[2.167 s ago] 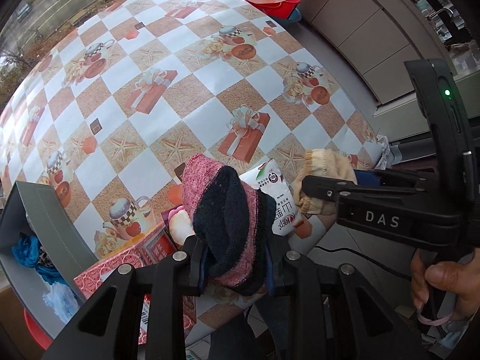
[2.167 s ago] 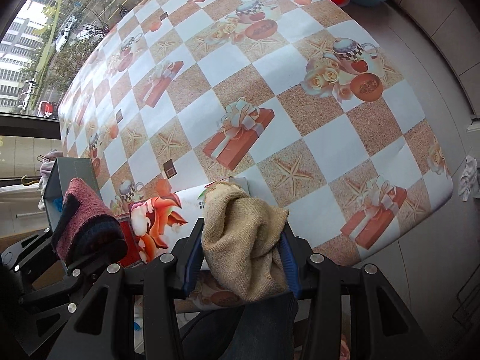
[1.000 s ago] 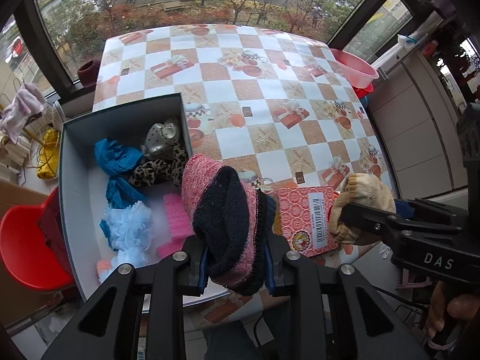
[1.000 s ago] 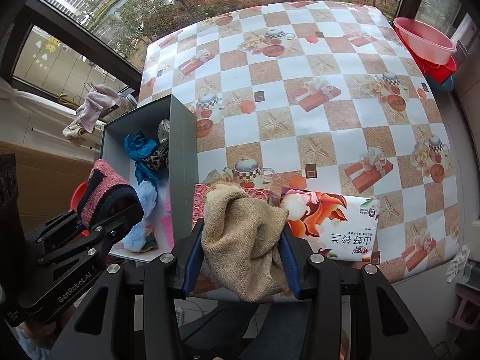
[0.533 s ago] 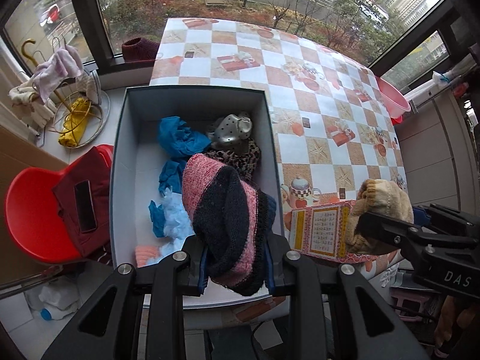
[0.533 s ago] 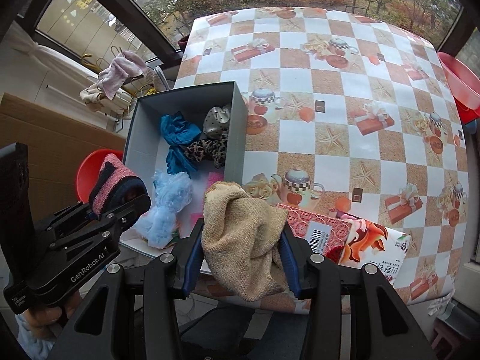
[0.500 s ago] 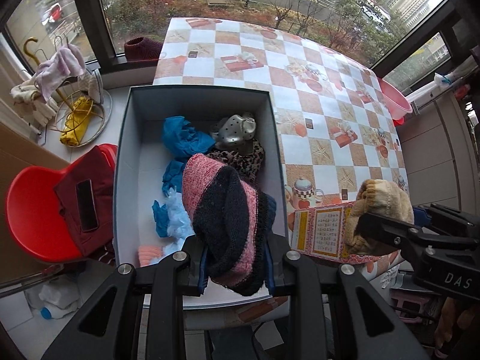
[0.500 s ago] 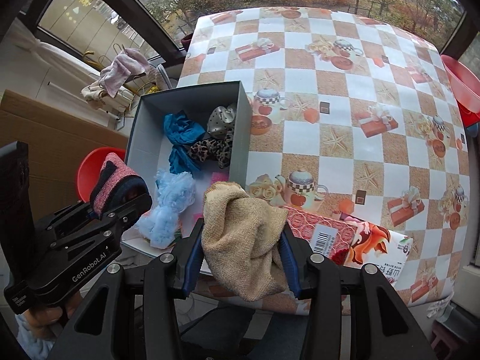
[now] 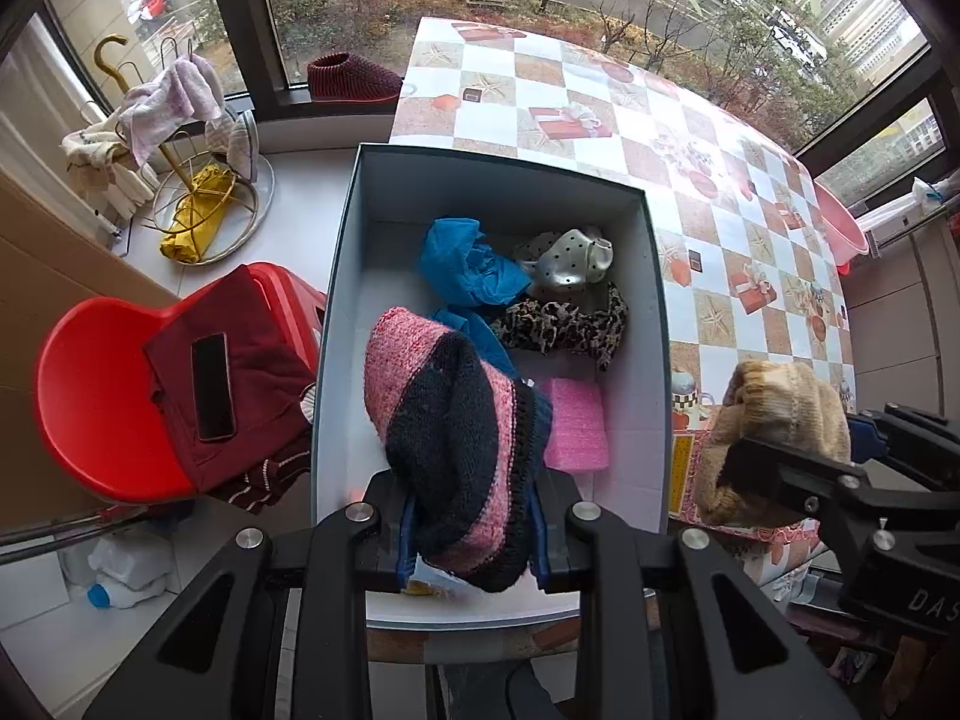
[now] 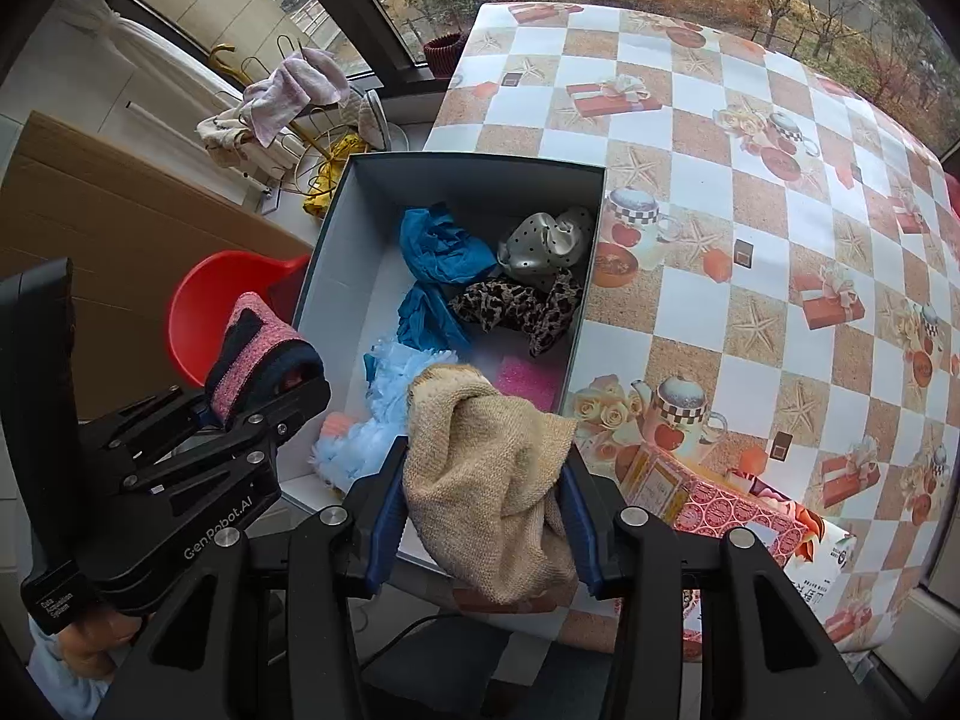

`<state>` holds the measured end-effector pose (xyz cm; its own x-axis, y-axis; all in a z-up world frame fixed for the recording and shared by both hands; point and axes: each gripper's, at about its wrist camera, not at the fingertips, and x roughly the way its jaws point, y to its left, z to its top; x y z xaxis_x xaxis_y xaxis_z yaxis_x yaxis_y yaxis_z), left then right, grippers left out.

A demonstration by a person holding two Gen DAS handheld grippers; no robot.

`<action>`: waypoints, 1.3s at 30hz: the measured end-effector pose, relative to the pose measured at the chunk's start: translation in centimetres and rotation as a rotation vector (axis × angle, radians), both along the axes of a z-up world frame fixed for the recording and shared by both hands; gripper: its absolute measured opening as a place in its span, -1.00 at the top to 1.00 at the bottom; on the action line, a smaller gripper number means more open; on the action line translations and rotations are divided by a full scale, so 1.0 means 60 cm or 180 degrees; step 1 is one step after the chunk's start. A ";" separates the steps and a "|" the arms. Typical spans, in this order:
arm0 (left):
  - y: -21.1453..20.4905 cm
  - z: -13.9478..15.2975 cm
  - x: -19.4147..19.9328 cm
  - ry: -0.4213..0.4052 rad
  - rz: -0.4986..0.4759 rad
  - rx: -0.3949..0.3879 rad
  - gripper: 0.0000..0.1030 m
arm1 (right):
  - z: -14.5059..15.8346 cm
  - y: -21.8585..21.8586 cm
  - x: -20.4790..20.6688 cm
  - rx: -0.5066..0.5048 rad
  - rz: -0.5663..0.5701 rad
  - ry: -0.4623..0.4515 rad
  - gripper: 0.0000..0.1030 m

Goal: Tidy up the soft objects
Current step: 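Carry the knit hat and beige towel over the open box with both tools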

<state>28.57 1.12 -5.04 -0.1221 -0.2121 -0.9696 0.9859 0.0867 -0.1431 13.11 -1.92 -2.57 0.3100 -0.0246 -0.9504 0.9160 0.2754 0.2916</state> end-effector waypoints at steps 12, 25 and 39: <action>-0.011 -0.018 0.002 -0.0070 -0.0020 0.0074 0.41 | -0.017 -0.007 0.021 0.0057 0.0067 0.0028 0.07; -0.028 -0.034 0.001 -0.0155 -0.0070 0.0116 0.41 | -0.037 -0.016 0.020 0.0112 0.0027 0.0062 0.07; -0.065 -0.062 0.003 -0.0308 -0.0104 0.0179 0.41 | -0.068 -0.045 0.042 0.0156 0.0005 0.0135 0.07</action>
<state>28.72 -2.79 -8.76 -0.0333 -0.1545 -0.9874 0.9973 0.0596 -0.0429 15.61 -4.59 -6.65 0.2695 0.0227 -0.9627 0.9274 0.2632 0.2659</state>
